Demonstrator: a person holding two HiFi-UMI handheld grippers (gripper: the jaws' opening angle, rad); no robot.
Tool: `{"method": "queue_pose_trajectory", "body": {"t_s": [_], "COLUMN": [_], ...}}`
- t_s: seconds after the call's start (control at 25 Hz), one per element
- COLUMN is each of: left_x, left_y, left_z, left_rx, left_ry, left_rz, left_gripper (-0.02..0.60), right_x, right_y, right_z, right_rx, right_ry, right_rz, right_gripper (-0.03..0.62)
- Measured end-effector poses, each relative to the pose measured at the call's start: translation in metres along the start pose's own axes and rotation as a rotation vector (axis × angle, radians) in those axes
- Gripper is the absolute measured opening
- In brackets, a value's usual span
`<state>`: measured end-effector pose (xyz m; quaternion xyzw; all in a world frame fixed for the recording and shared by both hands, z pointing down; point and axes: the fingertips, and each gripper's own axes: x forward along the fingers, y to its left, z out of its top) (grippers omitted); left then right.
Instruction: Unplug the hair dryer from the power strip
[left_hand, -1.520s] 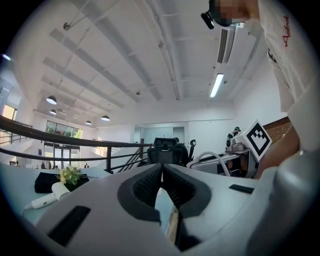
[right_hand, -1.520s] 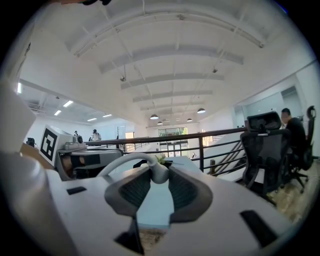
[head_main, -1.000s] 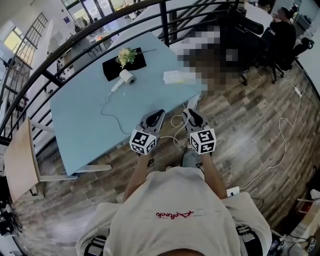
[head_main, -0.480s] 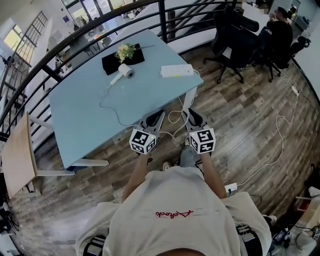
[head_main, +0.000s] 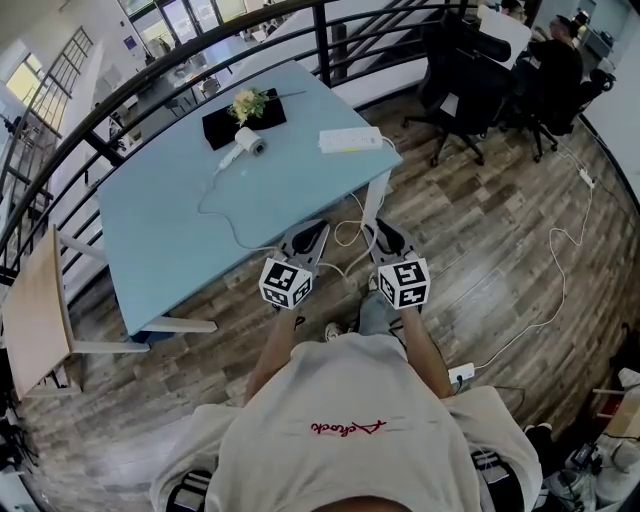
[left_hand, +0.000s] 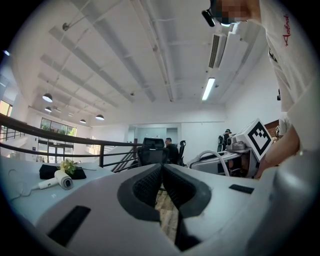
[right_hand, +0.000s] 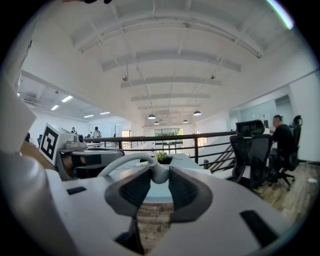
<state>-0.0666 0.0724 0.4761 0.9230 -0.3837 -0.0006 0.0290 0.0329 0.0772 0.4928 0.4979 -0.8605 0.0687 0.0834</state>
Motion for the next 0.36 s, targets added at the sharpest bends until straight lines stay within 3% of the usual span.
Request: {"method": "queue_pose_trajectory", "body": {"t_s": [0.36], "left_x": [-0.0085], "left_y": [-0.0052], "left_z": [0.0006], "left_rx": [-0.002], "left_ry": [-0.003], "left_rz": [-0.003], "left_gripper": [0.018], "right_x": [-0.0084], "right_y": [0.0067], "right_z": [-0.0008], "right_rx": [0.002], "right_ry": [-0.002], "right_rz": [-0.006], "right_gripper": [0.123]}}
